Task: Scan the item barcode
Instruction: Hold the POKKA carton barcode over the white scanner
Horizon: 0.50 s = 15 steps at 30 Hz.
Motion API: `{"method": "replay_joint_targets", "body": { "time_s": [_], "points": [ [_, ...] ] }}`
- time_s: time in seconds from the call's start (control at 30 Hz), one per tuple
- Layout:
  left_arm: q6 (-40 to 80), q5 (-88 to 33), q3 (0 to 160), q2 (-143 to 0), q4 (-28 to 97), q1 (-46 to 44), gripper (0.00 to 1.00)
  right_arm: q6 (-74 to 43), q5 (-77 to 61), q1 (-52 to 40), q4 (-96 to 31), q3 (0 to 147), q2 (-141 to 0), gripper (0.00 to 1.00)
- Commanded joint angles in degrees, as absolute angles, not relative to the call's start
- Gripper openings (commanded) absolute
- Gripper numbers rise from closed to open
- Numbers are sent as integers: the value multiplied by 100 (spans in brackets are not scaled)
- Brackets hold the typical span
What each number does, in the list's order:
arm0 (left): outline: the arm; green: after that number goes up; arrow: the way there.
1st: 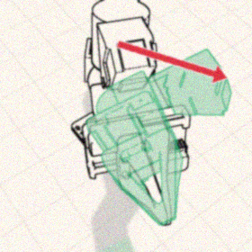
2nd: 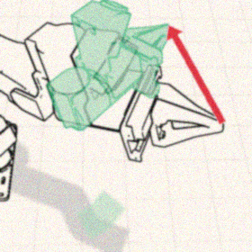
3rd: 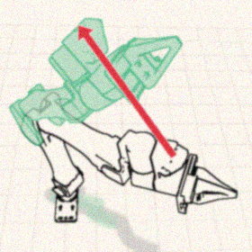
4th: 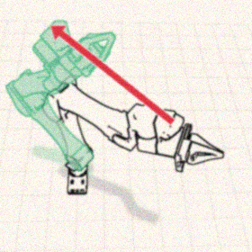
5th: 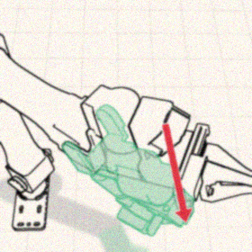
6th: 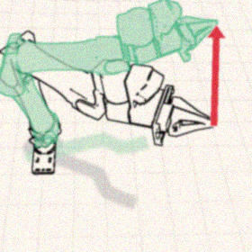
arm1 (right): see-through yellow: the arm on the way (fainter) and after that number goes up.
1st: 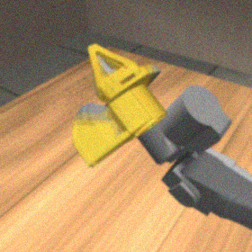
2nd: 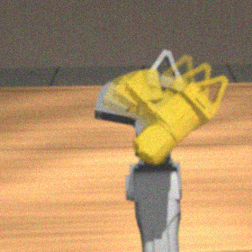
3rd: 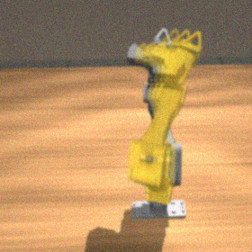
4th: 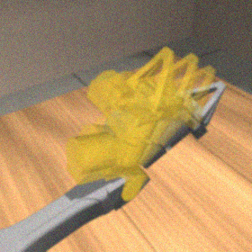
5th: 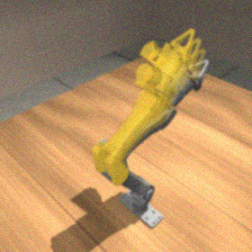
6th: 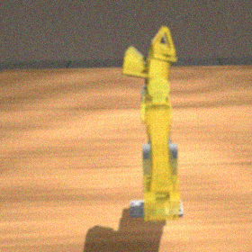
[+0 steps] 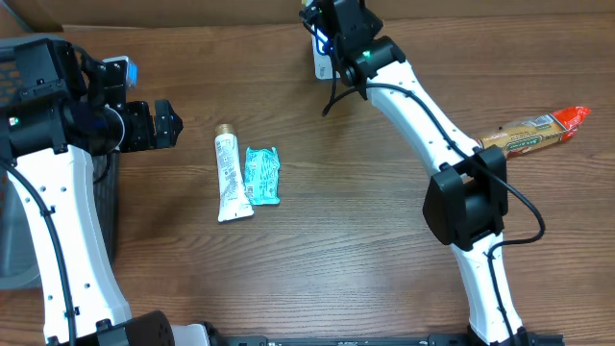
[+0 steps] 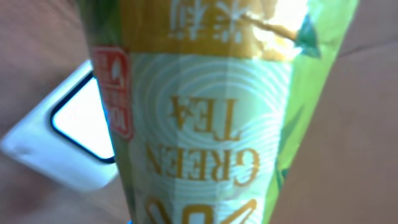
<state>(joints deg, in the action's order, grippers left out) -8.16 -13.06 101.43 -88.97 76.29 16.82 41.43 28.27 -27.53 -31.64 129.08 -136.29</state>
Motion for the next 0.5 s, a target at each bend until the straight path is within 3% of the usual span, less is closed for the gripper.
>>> {"method": "replay_joint_targets", "body": {
  "time_s": [0.0, 0.47],
  "points": [
    [-965, -1291, 10204, -8927, 7623, 1675, 100, 4705, 3391, -2735, -2709, 13082, -13684, 4],
    [-967, -1293, 10204, -8927, 7623, 1675, 99, 5148, 3857, -2661, -1973, 13067, -14501, 4]
  ]
}}
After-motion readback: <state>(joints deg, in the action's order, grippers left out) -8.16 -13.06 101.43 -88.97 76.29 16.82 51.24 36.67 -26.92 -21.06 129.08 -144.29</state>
